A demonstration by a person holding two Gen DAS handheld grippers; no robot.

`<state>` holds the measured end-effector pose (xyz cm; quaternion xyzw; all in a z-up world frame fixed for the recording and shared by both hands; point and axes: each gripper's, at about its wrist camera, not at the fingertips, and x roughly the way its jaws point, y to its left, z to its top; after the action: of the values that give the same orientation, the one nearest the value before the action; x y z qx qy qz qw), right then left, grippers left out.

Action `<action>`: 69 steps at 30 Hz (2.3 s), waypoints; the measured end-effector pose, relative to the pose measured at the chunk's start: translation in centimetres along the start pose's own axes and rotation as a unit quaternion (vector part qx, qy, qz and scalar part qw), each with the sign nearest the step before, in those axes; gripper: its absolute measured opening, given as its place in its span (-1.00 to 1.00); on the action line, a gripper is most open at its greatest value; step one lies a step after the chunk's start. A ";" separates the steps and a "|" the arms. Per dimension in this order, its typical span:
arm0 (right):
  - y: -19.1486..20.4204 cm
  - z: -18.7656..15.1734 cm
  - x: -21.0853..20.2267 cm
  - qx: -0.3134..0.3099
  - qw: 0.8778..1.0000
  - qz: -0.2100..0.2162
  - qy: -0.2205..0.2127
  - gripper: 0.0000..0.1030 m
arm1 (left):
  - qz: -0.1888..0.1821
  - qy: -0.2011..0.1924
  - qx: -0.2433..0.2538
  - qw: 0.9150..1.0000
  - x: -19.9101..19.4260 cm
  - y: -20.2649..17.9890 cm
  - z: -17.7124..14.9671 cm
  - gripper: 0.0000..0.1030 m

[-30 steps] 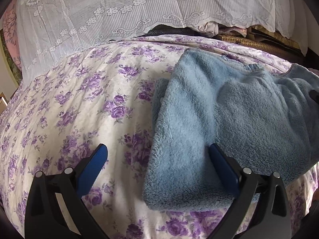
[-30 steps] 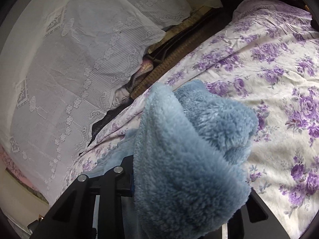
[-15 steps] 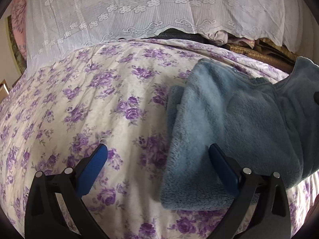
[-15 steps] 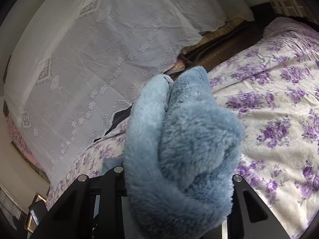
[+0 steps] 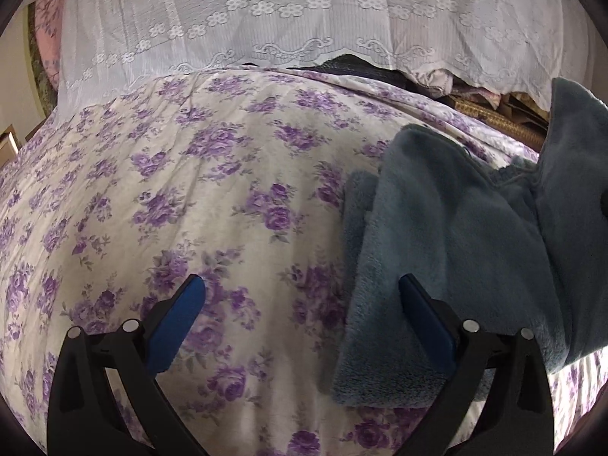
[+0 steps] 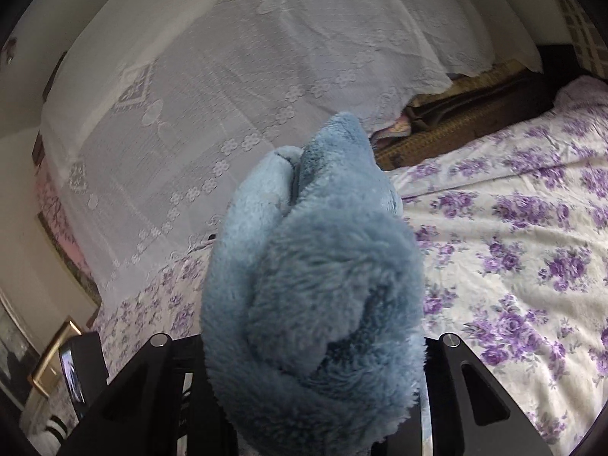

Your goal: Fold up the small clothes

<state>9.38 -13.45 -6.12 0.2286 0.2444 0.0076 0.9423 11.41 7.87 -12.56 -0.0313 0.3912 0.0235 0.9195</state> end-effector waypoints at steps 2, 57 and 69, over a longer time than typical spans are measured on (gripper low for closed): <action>1.3 -0.4 0.2 -0.024 1.000 0.001 0.000 -0.38 | 0.002 0.002 -0.014 1.000 0.1 0.7 0.2 0.92; 2.3 -1.2 3.5 -0.077 0.985 0.041 0.148 -0.71 | 0.006 -0.004 0.003 1.000 -0.5 0.8 1.0 0.92; 4.1 3.2 12.6 -0.114 0.982 -0.019 0.150 -0.72 | 0.036 -0.009 0.062 0.997 2.3 -1.8 2.0 0.92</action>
<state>22.33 -9.55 -7.60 0.1110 0.3851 0.0516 0.9147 14.59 6.23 -12.77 0.0400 0.3844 0.0330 0.9217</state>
